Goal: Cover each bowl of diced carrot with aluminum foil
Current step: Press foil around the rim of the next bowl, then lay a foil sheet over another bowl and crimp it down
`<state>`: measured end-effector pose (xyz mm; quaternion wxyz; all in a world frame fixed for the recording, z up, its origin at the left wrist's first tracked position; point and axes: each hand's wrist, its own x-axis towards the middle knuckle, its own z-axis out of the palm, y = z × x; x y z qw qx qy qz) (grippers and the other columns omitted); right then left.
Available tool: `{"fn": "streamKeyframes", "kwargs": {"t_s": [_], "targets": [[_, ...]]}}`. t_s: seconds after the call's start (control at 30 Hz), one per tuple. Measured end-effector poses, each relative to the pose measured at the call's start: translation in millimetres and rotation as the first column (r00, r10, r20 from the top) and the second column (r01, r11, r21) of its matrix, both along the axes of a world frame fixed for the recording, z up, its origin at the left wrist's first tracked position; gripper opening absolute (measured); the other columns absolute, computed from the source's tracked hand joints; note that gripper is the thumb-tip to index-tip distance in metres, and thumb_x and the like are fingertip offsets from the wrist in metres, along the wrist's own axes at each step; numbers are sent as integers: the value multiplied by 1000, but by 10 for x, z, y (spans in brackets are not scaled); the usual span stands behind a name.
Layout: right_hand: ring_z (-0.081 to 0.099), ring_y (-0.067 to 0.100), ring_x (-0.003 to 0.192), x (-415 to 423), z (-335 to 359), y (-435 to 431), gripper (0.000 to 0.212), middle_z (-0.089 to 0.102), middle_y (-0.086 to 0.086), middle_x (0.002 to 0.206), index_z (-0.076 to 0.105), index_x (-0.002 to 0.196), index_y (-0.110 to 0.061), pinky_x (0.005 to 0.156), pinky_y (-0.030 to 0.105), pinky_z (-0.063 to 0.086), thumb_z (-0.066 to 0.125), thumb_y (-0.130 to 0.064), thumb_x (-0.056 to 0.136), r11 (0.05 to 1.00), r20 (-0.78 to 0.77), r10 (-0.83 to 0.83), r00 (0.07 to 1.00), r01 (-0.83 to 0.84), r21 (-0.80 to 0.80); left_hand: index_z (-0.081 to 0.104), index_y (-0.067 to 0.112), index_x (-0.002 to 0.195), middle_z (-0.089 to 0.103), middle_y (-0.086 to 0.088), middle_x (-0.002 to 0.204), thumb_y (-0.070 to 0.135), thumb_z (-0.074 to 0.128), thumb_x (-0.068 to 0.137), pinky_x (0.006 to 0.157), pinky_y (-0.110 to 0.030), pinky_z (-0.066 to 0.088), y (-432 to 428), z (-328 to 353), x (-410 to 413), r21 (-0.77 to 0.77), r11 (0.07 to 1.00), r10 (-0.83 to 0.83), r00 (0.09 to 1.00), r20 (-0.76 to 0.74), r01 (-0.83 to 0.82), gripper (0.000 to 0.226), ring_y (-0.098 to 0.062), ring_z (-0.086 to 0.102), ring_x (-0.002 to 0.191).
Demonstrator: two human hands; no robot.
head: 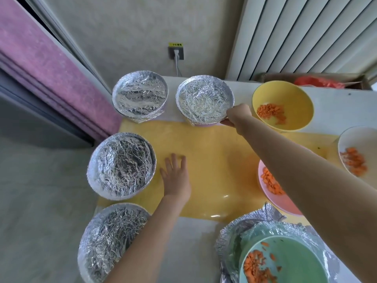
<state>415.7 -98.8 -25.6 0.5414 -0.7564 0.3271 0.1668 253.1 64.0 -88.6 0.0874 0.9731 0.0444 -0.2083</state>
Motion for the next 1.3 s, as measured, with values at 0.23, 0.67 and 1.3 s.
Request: {"fn": "streamKeyframes", "kwargs": {"t_s": [0.23, 0.67, 1.3], "targets": [[54, 24, 87, -242, 96, -56, 28, 55, 12, 98, 54, 111, 4, 81, 38, 55, 37, -13, 96, 966, 57, 183, 981, -169, -195, 7, 17, 147, -1, -14, 155, 12, 44, 96, 114, -49, 14, 14, 10, -31, 8, 1000, -27, 1000, -8, 27, 64, -34, -1, 142], [52, 23, 108, -2002, 162, -707, 26, 59, 6, 116, 57, 118, -9, 78, 21, 34, 45, -6, 94, 687, 311, 610, 728, -291, -666, 32, 17, 137, 30, -8, 138, 10, 45, 92, 96, -36, 33, -211, 58, -508, 9, 983, -181, 981, 72, 181, 47, -26, 29, 127], [59, 28, 93, -3387, 100, -1162, 17, 60, 2, 106, 58, 103, -13, 67, 36, 47, 43, -21, 98, 595, -25, 453, 891, -323, -736, 66, 19, 96, 58, 5, 91, 27, 60, 90, 85, -44, 43, -660, 152, -1234, -612, 767, -92, 977, 192, 193, 12, -20, 51, 94]]}}
